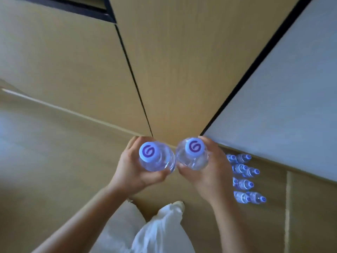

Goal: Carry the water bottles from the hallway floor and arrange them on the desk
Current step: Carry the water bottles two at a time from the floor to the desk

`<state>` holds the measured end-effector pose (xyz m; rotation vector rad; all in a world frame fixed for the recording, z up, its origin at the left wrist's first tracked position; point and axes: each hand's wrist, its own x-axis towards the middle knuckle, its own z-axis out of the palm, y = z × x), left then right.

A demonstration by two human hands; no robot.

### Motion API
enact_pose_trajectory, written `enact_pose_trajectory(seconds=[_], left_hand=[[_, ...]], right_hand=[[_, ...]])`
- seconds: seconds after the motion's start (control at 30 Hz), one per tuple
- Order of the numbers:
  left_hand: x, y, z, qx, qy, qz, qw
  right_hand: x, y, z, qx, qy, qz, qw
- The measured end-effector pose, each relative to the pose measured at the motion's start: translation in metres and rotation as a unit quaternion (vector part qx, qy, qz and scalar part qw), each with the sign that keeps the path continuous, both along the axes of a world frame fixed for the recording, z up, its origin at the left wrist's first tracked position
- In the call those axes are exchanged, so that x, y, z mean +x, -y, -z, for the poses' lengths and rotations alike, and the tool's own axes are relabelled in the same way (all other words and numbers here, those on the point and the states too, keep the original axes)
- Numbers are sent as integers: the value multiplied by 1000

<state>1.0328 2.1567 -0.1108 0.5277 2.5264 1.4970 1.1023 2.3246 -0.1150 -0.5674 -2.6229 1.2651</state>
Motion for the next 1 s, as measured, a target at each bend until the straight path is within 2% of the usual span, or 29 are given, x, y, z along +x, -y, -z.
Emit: enact_pose_trajectory(seconds=[0.1,0.23,0.5,0.8,1.0], left_hand=[[-7,62,-26,4,-3,-88,996],[-13,156,-57,-12,9,-207,978],[-28,344,-97,-15,-28,-400,916],[-21,474,-101,-15,-12,-547,837],[-57,547,-101,-19,-7,-600,799]], right_hand=[[-35,53,-26,11,-13,-62,998],[-77,148,-51,-45,-28,-119,992],[-144,336,-77,-74,-59,-291,952],[-192,485,-88,-65,-28,-435,898],[-250,577,-89,-23,-27,-507,861]])
